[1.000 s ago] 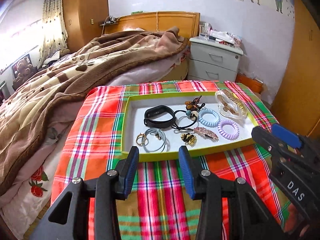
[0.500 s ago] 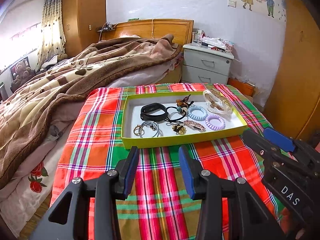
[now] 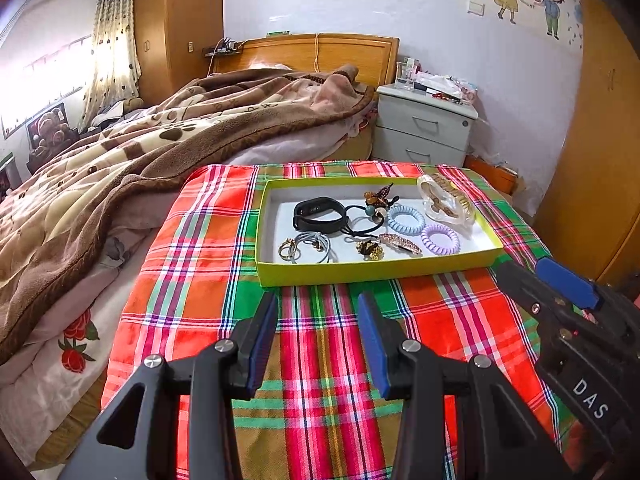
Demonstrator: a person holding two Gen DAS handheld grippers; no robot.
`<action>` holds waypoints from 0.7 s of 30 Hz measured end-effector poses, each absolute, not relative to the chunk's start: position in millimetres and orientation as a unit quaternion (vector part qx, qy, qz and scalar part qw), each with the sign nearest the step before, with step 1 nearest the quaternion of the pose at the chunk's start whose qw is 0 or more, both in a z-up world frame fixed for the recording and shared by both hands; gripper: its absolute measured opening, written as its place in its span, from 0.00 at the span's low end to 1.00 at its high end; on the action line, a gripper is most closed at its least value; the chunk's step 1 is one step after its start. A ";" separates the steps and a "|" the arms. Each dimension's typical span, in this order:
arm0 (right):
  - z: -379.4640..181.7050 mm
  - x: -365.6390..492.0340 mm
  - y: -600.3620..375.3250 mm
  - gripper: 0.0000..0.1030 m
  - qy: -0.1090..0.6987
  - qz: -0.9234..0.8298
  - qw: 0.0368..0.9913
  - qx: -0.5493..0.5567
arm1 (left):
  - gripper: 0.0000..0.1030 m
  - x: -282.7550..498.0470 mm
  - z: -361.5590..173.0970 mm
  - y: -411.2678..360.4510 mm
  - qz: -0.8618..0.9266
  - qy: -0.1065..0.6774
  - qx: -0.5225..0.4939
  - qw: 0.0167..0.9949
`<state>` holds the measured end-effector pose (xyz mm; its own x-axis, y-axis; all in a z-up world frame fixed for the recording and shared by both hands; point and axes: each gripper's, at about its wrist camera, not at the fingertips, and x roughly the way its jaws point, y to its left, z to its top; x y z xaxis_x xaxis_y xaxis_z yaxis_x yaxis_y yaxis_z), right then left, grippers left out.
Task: Organize jewelry
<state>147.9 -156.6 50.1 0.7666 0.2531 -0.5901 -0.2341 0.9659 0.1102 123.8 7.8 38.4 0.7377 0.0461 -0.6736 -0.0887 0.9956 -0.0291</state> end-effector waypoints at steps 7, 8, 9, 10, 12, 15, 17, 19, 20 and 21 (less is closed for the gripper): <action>51.8 149.2 -156.4 0.49 0.316 0.129 0.940 0.011 | 0.42 125.1 38.4 7.5 0.038 0.361 -0.030 0.931; 51.8 149.3 -156.3 0.49 0.316 0.129 0.940 0.011 | 0.42 125.1 38.8 7.6 0.037 0.360 -0.030 0.932; 51.8 149.2 -156.2 0.49 0.316 0.130 0.940 0.011 | 0.42 125.2 38.8 7.8 0.038 0.361 -0.030 0.931; 51.8 149.6 -155.9 0.49 0.316 0.131 0.940 0.010 | 0.42 125.2 38.9 7.6 0.038 0.361 -0.030 0.931; 51.8 150.1 -155.5 0.49 0.316 0.131 0.940 0.010 | 0.42 125.4 38.8 8.0 0.039 0.361 -0.030 0.931; 51.5 149.9 -155.0 0.49 0.316 0.132 0.939 0.008 | 0.42 125.7 37.6 9.4 0.039 0.364 -0.031 0.930; 51.5 149.9 -154.7 0.49 0.317 0.131 0.939 0.009 | 0.42 125.2 37.8 9.9 0.038 0.365 -0.032 0.930; 51.6 150.2 -154.8 0.49 0.316 0.131 0.940 0.009 | 0.42 124.6 38.1 10.0 0.039 0.363 -0.032 0.930; 51.2 150.1 -154.8 0.49 0.317 0.131 0.939 0.008 | 0.42 124.4 38.1 10.0 0.039 0.363 -0.031 0.930; 50.8 149.8 -154.3 0.49 0.317 0.130 0.939 0.008 | 0.42 124.3 37.8 9.9 0.039 0.364 -0.030 0.930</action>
<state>149.8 -154.3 50.8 0.7649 0.2491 -0.5940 -0.2387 0.9661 0.0978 124.3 9.9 37.8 0.7322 0.0498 -0.6792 -0.0942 0.9951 -0.0285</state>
